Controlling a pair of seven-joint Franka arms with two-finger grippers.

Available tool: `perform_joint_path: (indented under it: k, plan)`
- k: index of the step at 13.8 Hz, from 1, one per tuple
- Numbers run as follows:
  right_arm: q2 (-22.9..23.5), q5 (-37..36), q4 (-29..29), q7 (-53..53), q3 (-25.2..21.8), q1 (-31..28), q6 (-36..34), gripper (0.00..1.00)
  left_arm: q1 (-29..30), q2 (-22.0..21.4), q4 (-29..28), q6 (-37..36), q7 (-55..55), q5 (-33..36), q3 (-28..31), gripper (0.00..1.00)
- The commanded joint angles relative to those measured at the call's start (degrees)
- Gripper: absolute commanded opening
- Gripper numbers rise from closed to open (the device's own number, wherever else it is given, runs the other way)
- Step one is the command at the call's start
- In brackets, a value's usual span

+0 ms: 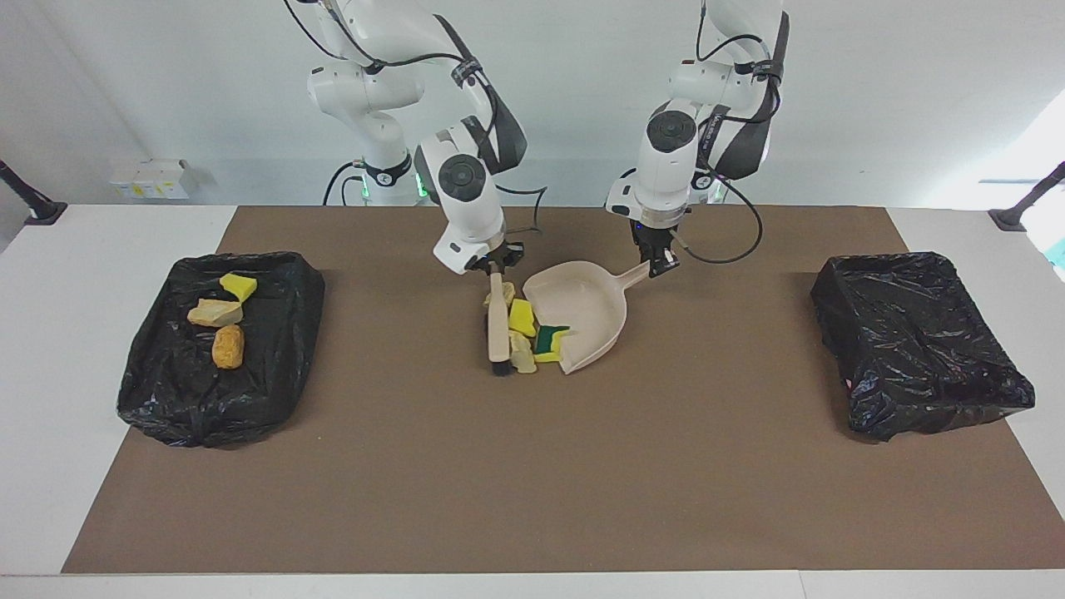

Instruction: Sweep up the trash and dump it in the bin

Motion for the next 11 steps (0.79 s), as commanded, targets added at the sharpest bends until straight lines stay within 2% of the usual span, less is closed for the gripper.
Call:
perform_joint_path:
  k: [1,5,11]
  plan:
    - [3.39,4.71,3.45,-2.05,0.12,3.51,3.32,0.0,-0.24,-0.61,-1.27,1.33,-1.35,0.83,0.48,0.0]
    - [2.43,7.27,3.63,-5.59,0.12,3.52,0.72,0.0,-0.15,-0.61,-1.27,1.33,-1.52,0.83,0.48,0.0]
    - [-9.86,6.92,3.89,-3.92,-0.67,-3.67,-18.25,0.0,-0.15,-0.7,-1.27,0.99,-3.73,0.66,0.48,0.0]
